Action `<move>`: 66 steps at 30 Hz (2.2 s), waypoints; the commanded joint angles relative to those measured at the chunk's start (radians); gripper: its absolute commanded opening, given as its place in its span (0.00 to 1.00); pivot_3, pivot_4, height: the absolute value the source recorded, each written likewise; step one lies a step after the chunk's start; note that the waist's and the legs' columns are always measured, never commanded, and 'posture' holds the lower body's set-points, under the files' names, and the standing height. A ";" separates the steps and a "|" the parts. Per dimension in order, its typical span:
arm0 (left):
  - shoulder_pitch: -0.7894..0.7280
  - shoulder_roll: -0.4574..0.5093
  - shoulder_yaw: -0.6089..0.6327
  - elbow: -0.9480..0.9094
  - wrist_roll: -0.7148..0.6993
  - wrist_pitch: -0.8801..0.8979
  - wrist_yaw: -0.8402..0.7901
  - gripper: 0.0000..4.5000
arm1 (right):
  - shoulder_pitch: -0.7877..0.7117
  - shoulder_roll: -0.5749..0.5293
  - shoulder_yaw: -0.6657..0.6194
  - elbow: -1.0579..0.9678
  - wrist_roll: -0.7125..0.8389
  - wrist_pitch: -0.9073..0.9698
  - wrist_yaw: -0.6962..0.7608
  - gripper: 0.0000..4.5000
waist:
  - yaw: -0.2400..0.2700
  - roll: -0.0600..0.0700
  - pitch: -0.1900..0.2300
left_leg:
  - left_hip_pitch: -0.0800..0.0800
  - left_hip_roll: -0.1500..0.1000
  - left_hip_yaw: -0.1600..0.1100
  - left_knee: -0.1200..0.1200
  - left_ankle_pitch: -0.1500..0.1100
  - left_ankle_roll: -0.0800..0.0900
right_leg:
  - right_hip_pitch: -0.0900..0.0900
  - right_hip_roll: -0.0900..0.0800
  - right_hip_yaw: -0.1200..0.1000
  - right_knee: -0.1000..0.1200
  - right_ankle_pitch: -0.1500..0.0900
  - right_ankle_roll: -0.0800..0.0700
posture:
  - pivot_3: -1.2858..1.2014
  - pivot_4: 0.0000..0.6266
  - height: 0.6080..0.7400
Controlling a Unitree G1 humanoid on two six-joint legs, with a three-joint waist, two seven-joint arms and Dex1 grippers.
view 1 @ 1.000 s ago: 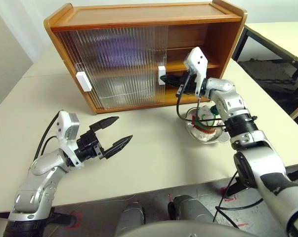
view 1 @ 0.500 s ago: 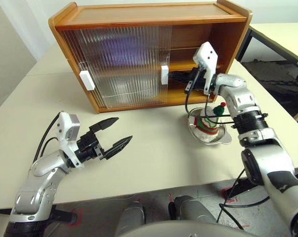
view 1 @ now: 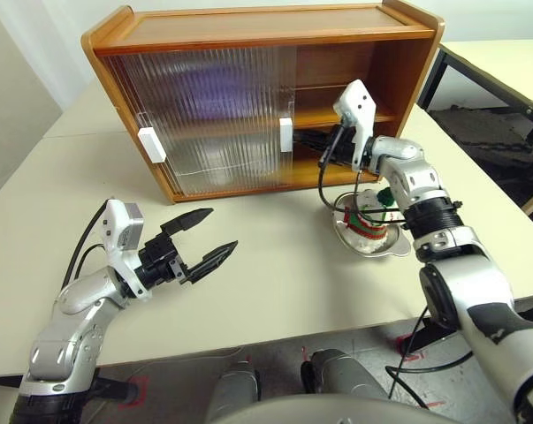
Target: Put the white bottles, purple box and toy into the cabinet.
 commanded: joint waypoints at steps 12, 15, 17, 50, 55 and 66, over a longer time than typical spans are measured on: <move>0.015 -0.001 -0.006 -0.005 0.012 -0.009 0.000 1.00 | 0.012 -0.098 -0.007 -0.051 0.012 0.064 0.096 0.00 | 0.000 0.000 0.000 | 0.002 0.001 0.001 -0.006 0.000 0.000 | -0.001 0.001 0.000 0.000 -0.002 -0.002 | 0.46 0.04 1.00; 0.015 0.001 -0.007 -0.002 0.013 -0.011 -0.004 1.00 | 0.032 -0.165 -0.033 -0.076 0.047 0.114 0.149 0.09 | 0.008 0.000 0.000 | 0.001 0.001 0.002 -0.006 0.000 -0.001 | 0.000 0.000 0.000 0.000 -0.004 0.000 | 0.46 0.04 1.00; 0.014 0.003 -0.005 0.003 0.013 -0.013 -0.008 1.00 | 0.044 -0.207 -0.063 -0.103 0.093 0.156 0.198 0.22 | 0.008 0.000 0.000 | 0.001 0.000 0.003 -0.005 0.000 -0.001 | 0.001 0.000 0.000 0.000 -0.005 0.000 | 0.46 0.04 1.00; -0.012 0.033 -0.008 0.025 0.007 -0.002 -0.045 1.00 | 0.623 -0.660 -0.143 -0.599 0.324 0.608 0.369 0.99 | -0.024 -0.003 0.004 | 0.007 -0.005 0.015 0.002 -0.001 -0.006 | 0.012 -0.001 0.003 0.001 -0.020 0.020 | 0.44 0.05 1.00; -0.022 0.034 -0.009 0.026 0.007 0.002 -0.044 1.00 | 0.612 -0.618 -0.111 -0.611 0.284 0.561 0.322 0.99 | -0.029 -0.004 0.005 | 0.007 -0.005 0.014 0.002 -0.001 -0.006 | 0.012 0.000 0.003 0.001 -0.020 0.020 | 0.44 0.05 1.00; -0.037 0.050 0.003 0.044 0.002 0.008 -0.050 1.00 | 0.624 -0.517 -0.106 -0.676 0.328 0.589 0.247 0.99 | -0.029 -0.004 0.005 | 0.007 -0.005 0.010 0.002 -0.002 -0.006 | 0.012 0.000 0.003 0.001 -0.020 0.020 | 0.44 0.04 1.00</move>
